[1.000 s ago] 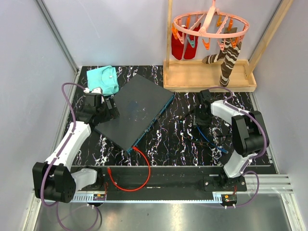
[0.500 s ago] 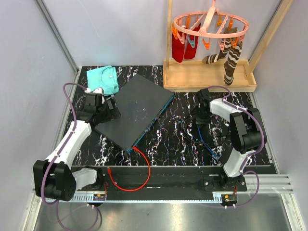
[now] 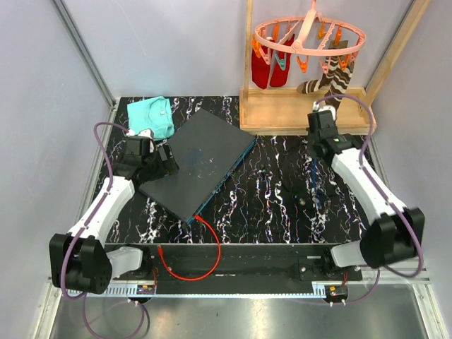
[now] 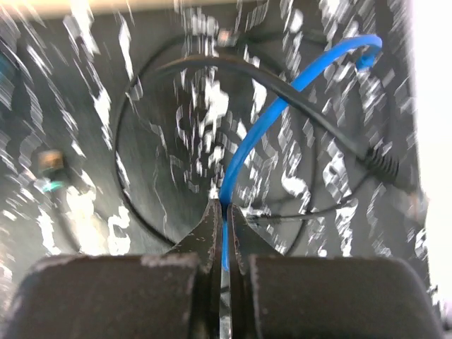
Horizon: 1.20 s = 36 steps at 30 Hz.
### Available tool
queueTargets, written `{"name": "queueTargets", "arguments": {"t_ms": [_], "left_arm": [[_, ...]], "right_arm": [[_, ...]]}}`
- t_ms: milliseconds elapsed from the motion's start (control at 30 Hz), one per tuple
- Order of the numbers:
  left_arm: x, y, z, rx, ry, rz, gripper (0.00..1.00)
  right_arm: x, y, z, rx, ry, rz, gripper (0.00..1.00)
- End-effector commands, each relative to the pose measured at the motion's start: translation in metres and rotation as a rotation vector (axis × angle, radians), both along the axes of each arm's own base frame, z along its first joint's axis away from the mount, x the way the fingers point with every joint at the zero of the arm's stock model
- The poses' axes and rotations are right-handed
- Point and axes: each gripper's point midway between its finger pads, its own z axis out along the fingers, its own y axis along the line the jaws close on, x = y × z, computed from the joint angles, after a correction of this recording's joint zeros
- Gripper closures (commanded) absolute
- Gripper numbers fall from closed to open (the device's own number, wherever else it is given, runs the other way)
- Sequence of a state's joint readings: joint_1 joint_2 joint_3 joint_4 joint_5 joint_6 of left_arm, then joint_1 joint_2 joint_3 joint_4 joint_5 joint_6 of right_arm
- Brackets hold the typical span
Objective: Insert the plug into the switch port
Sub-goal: Pick up the connector from the center of the board.
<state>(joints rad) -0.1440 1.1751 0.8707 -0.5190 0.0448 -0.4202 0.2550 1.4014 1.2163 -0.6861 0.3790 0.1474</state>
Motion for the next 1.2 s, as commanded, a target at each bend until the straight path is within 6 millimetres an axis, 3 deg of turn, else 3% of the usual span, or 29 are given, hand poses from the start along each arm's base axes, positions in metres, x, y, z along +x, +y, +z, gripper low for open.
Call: {"name": "queueTargets", "arguments": {"t_ms": [0,67,200,300,367,433,467,533,567,600,667,800,900,933,1000,1067,1167], "left_arm": [[0.011,-0.012,0.007,-0.049,-0.041,-0.029,0.01],[0.011,-0.013,0.004,-0.054,-0.034,-0.032,0.01],[0.011,-0.016,0.001,-0.067,-0.026,-0.040,0.01],[0.010,-0.019,-0.002,-0.075,-0.013,-0.050,0.01],[0.010,-0.020,-0.003,-0.076,-0.013,-0.055,0.01],[0.010,-0.021,-0.003,-0.076,-0.015,-0.060,0.01],[0.010,-0.022,-0.004,-0.074,-0.012,-0.062,0.01],[0.010,-0.024,-0.005,-0.080,-0.004,-0.068,0.01],[0.010,-0.025,-0.005,-0.084,-0.004,-0.070,0.01],[0.011,-0.026,-0.006,-0.088,-0.001,-0.074,0.01],[0.011,-0.028,-0.006,-0.097,0.003,-0.078,0.01],[0.011,-0.029,-0.006,-0.101,0.001,-0.084,0.01],[0.010,-0.030,-0.006,-0.102,0.003,-0.086,0.01],[0.011,-0.030,-0.006,-0.104,0.000,-0.085,0.01],[0.010,-0.030,-0.006,-0.103,0.000,-0.088,0.01],[0.010,-0.031,-0.005,-0.107,-0.002,-0.090,0.01],[0.009,-0.033,-0.006,-0.113,0.002,-0.097,0.01]], "right_arm": [[0.008,-0.013,0.082,-0.035,-0.247,-0.012,1.00],[0.010,-0.011,0.111,-0.006,-0.345,0.005,1.00],[0.013,-0.005,0.146,0.029,-0.450,0.034,1.00],[0.008,0.011,0.119,0.111,-0.371,0.076,1.00],[-0.009,0.017,0.081,0.178,-0.291,0.059,1.00],[-0.024,0.031,0.066,0.295,-0.272,0.059,1.00],[-0.033,0.036,0.041,0.326,-0.216,0.061,1.00],[-0.045,0.055,0.033,0.447,-0.197,0.088,1.00],[-0.052,0.058,0.018,0.474,-0.164,0.087,1.00],[-0.054,0.069,0.020,0.523,-0.168,0.128,1.00],[-0.056,0.069,0.025,0.534,-0.199,0.137,1.00],[-0.041,0.041,0.063,0.384,-0.344,0.102,1.00],[-0.029,0.023,0.116,0.290,-0.476,0.082,1.00],[-0.028,0.021,0.148,0.290,-0.552,0.088,1.00],[-0.024,0.021,0.182,0.309,-0.665,0.091,1.00],[-0.025,0.025,0.193,0.337,-0.702,0.108,1.00],[-0.028,0.050,0.168,0.440,-0.593,0.179,1.00]]}}
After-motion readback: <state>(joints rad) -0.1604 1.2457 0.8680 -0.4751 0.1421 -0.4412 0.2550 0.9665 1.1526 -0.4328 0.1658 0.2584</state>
